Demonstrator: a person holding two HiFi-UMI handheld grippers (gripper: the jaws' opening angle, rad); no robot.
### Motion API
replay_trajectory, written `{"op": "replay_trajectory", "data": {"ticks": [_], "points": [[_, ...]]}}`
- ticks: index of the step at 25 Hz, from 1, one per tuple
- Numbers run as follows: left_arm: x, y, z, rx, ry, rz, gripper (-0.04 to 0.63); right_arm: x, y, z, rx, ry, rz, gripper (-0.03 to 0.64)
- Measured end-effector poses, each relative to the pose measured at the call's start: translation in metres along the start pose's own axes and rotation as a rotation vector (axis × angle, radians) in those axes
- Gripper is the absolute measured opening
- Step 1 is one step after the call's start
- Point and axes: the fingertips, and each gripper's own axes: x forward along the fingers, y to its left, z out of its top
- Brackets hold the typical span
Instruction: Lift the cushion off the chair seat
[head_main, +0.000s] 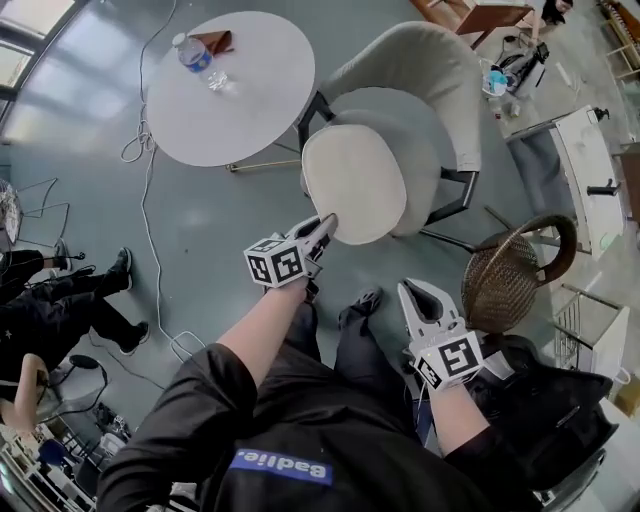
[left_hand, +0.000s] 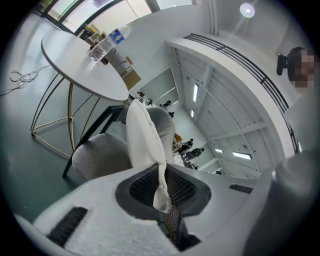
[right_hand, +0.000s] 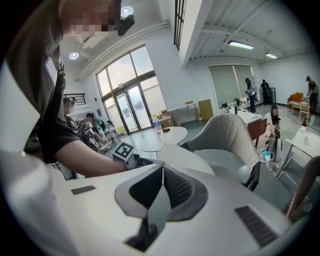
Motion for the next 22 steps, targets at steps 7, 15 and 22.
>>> {"op": "replay_trajectory", "data": {"ticks": [7, 15, 22], "points": [[-0.031, -0.048, 0.007, 0.045, 0.055, -0.026, 0.043, -0.023, 0.021, 0.034, -0.051, -0.043, -0.002, 0.029], [-0.080, -0.118, 0.016, 0.142, 0.092, -0.075, 0.041, -0.044, 0.033, 0.057, -0.074, -0.077, 0.003, 0.029], [-0.113, -0.190, 0.032, 0.232, 0.075, -0.138, 0.041, -0.057, 0.049, 0.088, -0.079, -0.141, 0.026, 0.029]]}}
